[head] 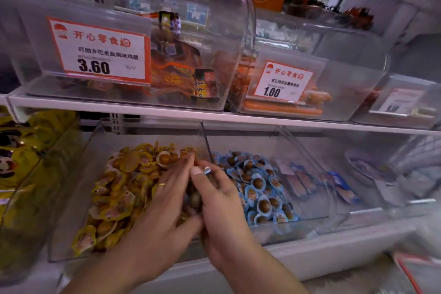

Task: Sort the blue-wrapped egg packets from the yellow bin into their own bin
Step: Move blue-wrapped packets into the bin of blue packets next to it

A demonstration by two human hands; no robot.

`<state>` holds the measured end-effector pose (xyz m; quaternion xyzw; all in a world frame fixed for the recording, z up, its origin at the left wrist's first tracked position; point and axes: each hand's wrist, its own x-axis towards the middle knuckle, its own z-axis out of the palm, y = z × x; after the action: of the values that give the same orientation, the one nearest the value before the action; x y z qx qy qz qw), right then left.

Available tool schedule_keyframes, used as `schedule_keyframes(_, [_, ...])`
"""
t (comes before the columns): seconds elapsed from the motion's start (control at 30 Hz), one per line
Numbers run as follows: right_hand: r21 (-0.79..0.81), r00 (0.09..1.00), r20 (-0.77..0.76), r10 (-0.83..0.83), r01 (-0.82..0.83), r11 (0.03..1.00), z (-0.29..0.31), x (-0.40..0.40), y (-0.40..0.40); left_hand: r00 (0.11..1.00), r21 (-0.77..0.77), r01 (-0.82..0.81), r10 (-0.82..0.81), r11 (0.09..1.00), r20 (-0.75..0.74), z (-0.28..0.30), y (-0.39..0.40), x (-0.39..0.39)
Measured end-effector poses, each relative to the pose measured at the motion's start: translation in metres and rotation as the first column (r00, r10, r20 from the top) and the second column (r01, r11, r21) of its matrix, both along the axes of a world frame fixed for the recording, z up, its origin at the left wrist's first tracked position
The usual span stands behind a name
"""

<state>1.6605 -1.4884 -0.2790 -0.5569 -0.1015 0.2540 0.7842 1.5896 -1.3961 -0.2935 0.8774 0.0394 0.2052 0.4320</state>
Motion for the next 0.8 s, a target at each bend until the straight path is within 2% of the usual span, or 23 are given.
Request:
schedule_keyframes(0.07, [0.026, 0.996, 0.026, -0.080, 0.080, 0.996, 0.002, 0.021, -0.014, 0.996, -0.051, -0.016, 0.020, 0.999, 0.089, -0.003, -0.002, 0.003])
schedule_keyframes(0.13, [0.006, 0.981, 0.060, -0.186, 0.186, 0.982, 0.004, 0.049, -0.031, 0.986, 0.028, -0.121, 0.117, 0.992, 0.119, -0.012, 0.007, 0.008])
schedule_keyframes(0.2, [-0.171, 0.940, 0.206, -0.271, 0.307, 0.936, 0.002, 0.082, -0.058, 0.986, 0.167, -0.169, 0.166, 0.971, 0.032, -0.022, 0.022, 0.012])
schedule_keyframes(0.27, [-0.447, 0.886, 0.426, -0.184, 0.383, 0.808, -0.003, 0.113, -0.089, 0.989, 0.281, -0.090, 0.119, 0.955, -0.089, -0.034, 0.035, 0.017])
schedule_keyframes(0.3, [-0.545, 0.861, 0.491, -0.133, 0.423, 0.724, -0.007, 0.125, -0.102, 0.988, 0.291, -0.037, 0.079, 0.956, -0.136, -0.040, 0.041, 0.019])
schedule_keyframes(0.33, [-0.589, 0.840, 0.527, -0.129, 0.471, 0.657, -0.010, 0.134, -0.114, 0.986, 0.273, -0.004, 0.050, 0.962, -0.159, -0.043, 0.045, 0.021])
schedule_keyframes(0.4, [-0.542, 0.780, 0.580, -0.235, 0.585, 0.603, -0.013, 0.140, -0.126, 0.989, 0.224, -0.032, 0.064, 0.974, -0.134, -0.046, 0.056, 0.023])
schedule_keyframes(0.47, [-0.425, 0.729, 0.608, -0.315, 0.633, 0.647, -0.014, 0.133, -0.121, 0.988, 0.240, -0.091, 0.119, 0.967, -0.102, -0.042, 0.066, 0.026])
schedule_keyframes(0.5, [-0.394, 0.731, 0.613, -0.299, 0.611, 0.686, -0.015, 0.127, -0.112, 0.985, 0.256, -0.104, 0.135, 0.961, -0.107, -0.040, 0.069, 0.027])
schedule_keyframes(0.57, [-0.386, 0.739, 0.654, -0.165, 0.513, 0.767, -0.019, 0.105, -0.089, 0.980, 0.286, -0.090, 0.136, 0.954, -0.147, -0.037, 0.066, 0.030])
schedule_keyframes(0.63, [-0.414, 0.695, 0.719, 0.026, 0.397, 0.819, -0.025, 0.081, -0.065, 0.976, 0.348, -0.032, 0.104, 0.937, -0.189, -0.041, 0.054, 0.036])
schedule_keyframes(0.7, [-0.451, 0.638, 0.755, 0.154, 0.335, 0.827, -0.031, 0.067, -0.046, 0.972, 0.537, 0.076, 0.058, 0.840, -0.229, -0.048, 0.042, 0.048])
schedule_keyframes(0.73, [-0.485, 0.644, 0.739, 0.196, 0.307, 0.818, -0.032, 0.065, -0.040, 0.962, 0.615, 0.138, 0.042, 0.776, -0.268, -0.050, 0.040, 0.056])
schedule_keyframes(0.8, [-0.557, 0.705, 0.670, 0.232, 0.271, 0.785, -0.032, 0.065, -0.035, 0.899, 0.675, 0.278, 0.064, 0.683, -0.434, -0.048, 0.040, 0.071])
